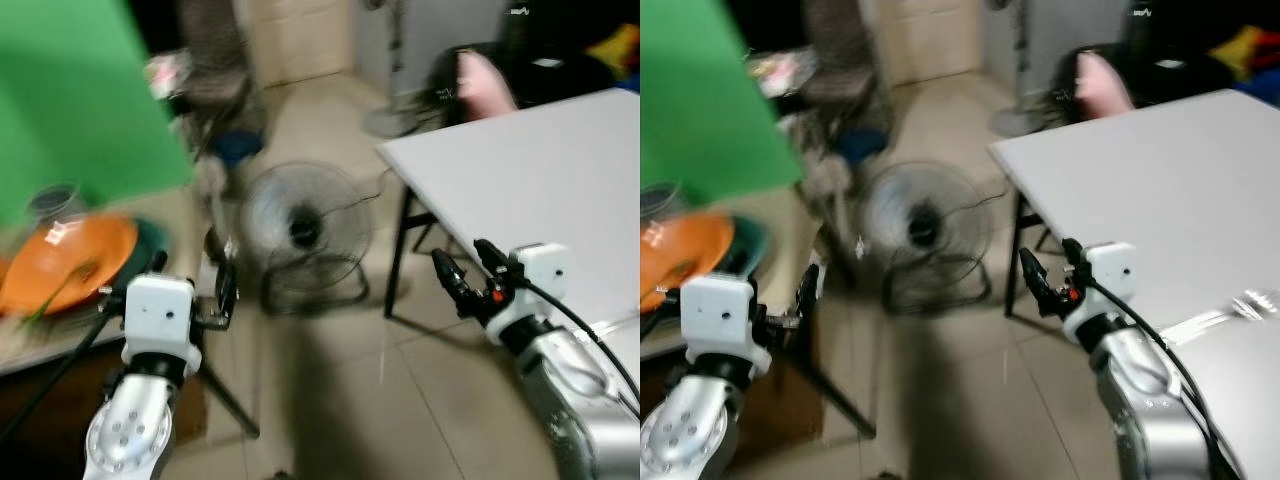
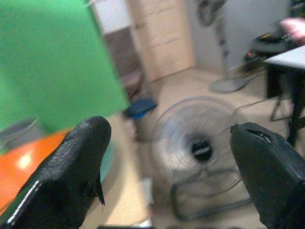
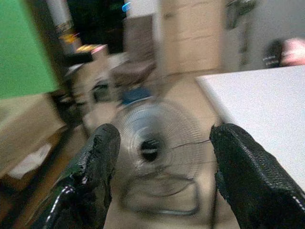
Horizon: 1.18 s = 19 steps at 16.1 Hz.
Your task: Setting the table
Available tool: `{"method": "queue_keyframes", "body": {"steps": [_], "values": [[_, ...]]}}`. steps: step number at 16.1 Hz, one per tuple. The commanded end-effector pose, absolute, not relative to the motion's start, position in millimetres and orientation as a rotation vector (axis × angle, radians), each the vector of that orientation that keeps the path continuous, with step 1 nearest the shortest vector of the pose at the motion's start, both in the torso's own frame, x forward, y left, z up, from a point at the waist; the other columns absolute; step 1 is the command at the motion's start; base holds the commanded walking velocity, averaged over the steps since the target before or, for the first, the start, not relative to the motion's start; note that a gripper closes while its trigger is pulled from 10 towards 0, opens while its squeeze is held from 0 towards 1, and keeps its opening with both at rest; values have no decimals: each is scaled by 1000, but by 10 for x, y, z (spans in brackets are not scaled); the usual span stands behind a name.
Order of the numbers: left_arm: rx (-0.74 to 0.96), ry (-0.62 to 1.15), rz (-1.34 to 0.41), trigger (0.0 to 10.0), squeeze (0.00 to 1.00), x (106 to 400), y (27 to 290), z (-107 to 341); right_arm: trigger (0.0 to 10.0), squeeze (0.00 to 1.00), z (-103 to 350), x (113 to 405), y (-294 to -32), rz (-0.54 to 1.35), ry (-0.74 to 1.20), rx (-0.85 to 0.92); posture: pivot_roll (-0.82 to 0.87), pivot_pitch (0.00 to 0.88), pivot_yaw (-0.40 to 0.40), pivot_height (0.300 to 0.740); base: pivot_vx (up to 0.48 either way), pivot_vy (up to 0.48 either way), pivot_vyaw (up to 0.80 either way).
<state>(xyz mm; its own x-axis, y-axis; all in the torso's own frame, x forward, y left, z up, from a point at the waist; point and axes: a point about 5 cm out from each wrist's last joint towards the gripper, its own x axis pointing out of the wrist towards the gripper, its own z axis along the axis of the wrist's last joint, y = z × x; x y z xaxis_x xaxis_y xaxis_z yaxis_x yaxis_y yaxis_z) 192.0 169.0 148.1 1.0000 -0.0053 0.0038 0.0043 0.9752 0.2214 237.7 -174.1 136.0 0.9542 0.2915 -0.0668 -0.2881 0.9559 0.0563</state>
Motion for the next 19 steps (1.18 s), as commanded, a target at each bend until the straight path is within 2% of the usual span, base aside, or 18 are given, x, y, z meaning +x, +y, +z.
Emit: {"method": "queue_keyframes", "body": {"steps": [1,3,5,8,19], "values": [[234,0,11,10000,0,1912,1713,1475,10000,0,1387,2404,-1722,297,68,70,-79,0,92,740,0,0,800],[245,-5,10,10000,0,1899,1706,1492,10000,0,1374,2406,-1702,292,74,102,-75,0,84,740,0,0,688],[258,-11,11,10000,0,1891,1718,1519,10000,0,1355,2405,-1681,284,89,175,-63,0,78,740,0,120,0],[283,-21,4,10000,0,1896,1739,1565,10000,0,1355,2414,-1640,298,103,194,-54,0,77,740,0,0,0],[289,-22,13,10000,0,1943,1843,1632,10000,0,1348,2421,-1564,309,139,206,-51,0,79,740,0,349,0]]}}
